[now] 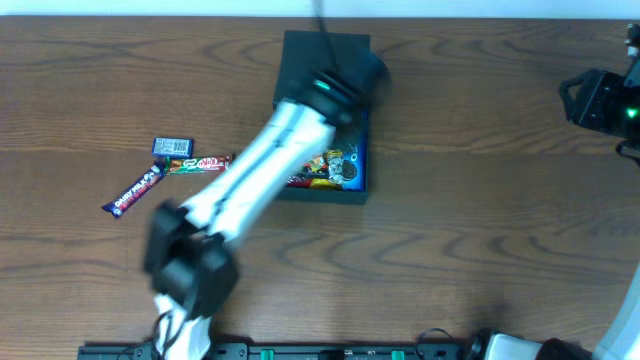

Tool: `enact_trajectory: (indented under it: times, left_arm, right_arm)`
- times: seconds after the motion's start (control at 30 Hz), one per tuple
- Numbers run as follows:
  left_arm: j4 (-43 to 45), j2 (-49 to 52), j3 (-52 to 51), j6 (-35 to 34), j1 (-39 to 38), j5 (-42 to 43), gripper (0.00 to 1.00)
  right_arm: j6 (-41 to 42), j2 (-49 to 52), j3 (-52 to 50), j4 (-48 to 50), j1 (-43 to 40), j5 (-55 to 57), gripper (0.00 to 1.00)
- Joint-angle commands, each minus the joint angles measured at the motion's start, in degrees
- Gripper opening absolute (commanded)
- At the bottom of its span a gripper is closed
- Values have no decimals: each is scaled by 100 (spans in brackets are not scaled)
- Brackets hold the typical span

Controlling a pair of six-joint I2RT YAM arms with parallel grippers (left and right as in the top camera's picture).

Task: Pack container
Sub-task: 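Release the Oreo pack and retract the left gripper to the snacks, then grasp the green KitKat Milo bar with the left gripper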

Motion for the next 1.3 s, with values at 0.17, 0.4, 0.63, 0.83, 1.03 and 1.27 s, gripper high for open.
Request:
enact_trajectory:
  times: [0.17,0.4,0.63,0.83,1.03,1.27]
  left_arm:
    - [-973,-741,142,-568,2363,-424,6]
    - [-981,-741,-741,-1803,3659,323,6]
    - [-509,-741,-2116,-5480,3580,831,9]
    - [424,-741,-2949,-6894,3429,1099,33]
    - [1008,-739,-3272,-7672,3421,992,77]
    - [1198,-638,-3314,-8268,3412,514,74]
  right_arm:
    - [-85,-35,55,-20,-52,-24,42]
    - [-83,-35,55,-28,-52,-24,42]
    - [-81,-35,55,-122,-52,-26,42]
    - [-83,-35,55,-271,-52,-24,42]
    - [-85,-35,55,-369,-52,-22,42]
    - [-92,-35,55,-437,-52,-22,42]
